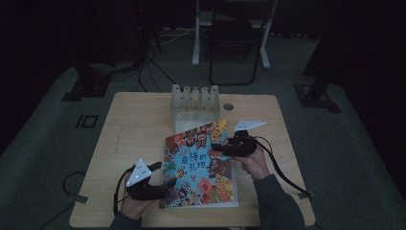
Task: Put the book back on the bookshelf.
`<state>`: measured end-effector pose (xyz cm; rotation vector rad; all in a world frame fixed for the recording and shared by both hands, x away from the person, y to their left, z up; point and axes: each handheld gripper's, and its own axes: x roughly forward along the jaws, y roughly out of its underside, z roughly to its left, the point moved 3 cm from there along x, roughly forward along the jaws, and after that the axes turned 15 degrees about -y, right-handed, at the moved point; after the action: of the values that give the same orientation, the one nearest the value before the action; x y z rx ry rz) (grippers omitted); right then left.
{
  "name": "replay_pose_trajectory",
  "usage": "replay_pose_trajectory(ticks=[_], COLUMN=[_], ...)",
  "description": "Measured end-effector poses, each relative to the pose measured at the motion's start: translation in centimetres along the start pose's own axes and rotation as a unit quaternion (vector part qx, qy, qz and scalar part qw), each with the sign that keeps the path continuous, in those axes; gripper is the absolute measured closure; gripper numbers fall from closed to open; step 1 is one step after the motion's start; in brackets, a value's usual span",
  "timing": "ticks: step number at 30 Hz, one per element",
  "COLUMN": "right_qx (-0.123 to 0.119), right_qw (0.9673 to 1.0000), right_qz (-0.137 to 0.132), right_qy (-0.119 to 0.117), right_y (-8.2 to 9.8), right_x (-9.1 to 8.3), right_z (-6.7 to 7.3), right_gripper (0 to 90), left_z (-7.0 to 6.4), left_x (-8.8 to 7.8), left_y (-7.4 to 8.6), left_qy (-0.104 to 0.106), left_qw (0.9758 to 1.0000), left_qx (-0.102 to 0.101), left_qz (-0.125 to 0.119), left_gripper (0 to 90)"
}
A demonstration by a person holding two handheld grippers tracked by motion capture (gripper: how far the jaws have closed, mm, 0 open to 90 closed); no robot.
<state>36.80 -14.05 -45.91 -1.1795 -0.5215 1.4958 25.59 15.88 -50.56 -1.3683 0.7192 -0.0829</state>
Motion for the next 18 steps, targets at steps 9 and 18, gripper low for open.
replay_pose_trajectory(ticks=[9, 18], right_qx=[-0.025, -0.052], right_qw=[0.9996, 0.9985], right_qz=[-0.009, -0.014], right_qy=[0.003, 0.000], right_y=[-0.2, -0.3], right_x=[-0.8, -1.6], right_z=[0.9, 1.8], right_gripper=[64.9, 65.4], left_z=[1.0, 1.8], left_x=[0.3, 0.7], left_y=[-0.2, -0.3], left_qy=[-0.005, -0.003], left_qw=[0.9999, 0.9994], left_qx=[-0.016, -0.035], left_qz=[0.002, 0.003], left_gripper=[16.8, 17.0])
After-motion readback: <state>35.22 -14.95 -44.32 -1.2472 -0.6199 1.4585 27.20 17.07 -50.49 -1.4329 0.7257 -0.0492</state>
